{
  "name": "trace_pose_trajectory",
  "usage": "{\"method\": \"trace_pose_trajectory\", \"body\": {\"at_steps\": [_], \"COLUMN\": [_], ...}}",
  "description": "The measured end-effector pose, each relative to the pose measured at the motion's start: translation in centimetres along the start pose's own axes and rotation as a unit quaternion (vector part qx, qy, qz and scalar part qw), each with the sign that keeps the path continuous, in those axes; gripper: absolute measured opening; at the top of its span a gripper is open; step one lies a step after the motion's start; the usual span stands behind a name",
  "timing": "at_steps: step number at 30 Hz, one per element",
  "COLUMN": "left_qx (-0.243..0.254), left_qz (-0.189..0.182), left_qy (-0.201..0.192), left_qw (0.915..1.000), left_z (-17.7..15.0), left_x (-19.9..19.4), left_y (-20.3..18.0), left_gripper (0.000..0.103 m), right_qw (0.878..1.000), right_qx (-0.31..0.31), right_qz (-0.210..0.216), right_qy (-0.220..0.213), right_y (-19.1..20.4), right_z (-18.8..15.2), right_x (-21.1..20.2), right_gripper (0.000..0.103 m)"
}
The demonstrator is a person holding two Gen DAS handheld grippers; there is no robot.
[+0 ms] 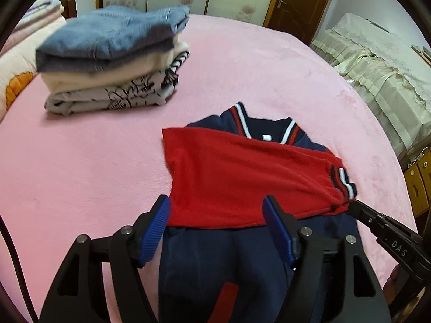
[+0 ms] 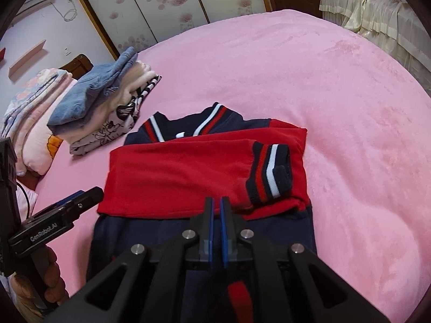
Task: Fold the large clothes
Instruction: 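Open the right tool to release the cuff and lift both tools away, then grasp the striped hem of the navy jacket with both tools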
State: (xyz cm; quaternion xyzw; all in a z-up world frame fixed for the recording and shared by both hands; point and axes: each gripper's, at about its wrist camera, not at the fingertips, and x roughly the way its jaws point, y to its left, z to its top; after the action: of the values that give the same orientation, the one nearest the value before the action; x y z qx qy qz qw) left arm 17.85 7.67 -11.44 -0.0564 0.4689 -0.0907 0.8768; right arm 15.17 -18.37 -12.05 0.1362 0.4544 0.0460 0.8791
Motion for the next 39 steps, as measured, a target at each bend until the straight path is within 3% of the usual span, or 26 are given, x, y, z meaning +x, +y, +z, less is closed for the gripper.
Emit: {"method": "trace_pose_trajectory", "body": {"at_steps": [6,10,21,26,32,39], "left_qx": [0.004,0.004,0.008,0.006,-0.014,-0.039], "left_qz": [0.005,0.007,0.016,0.021,0.000,-0.027], "left_qy": [-0.020,-0.028,-0.050,-0.046,-0.027,0.001], "left_qw": [0.9998,0.9996,0.9986,0.9987,0.9995,0.9989], "left_z": [-0.5,-1.4,-6.1,-8.7,-12.4,-15.3], "left_x": [-4.2,-7.3,-14.7,-15.8,-14.7,-10.7], "left_y": [-0.5,-0.8,-1.1,-0.5,1.3,3.0], "left_gripper": [0.071,0.072,0.077,0.078,0.078,0.078], "right_qw": [1.000,0.999,0.996,0.994,0.996,0.999], "right_qx": [-0.008,-0.012,-0.049,-0.066,-0.063,-0.039], "right_qz": [0.003,0.011,0.022,0.016,0.001,-0.023], "right_qy": [-0.019,-0.035,-0.075,-0.088,-0.070,-0.026], "right_y": [1.3,2.1,4.2,4.0,2.0,-2.2], "right_z": [-0.7,-1.3,-4.7,-7.5,-10.5,-14.7], "right_x": [-3.3,-5.9,-13.3,-15.5,-15.6,-13.4], "right_gripper": [0.014,0.025,0.027,0.050,0.051,0.051]}}
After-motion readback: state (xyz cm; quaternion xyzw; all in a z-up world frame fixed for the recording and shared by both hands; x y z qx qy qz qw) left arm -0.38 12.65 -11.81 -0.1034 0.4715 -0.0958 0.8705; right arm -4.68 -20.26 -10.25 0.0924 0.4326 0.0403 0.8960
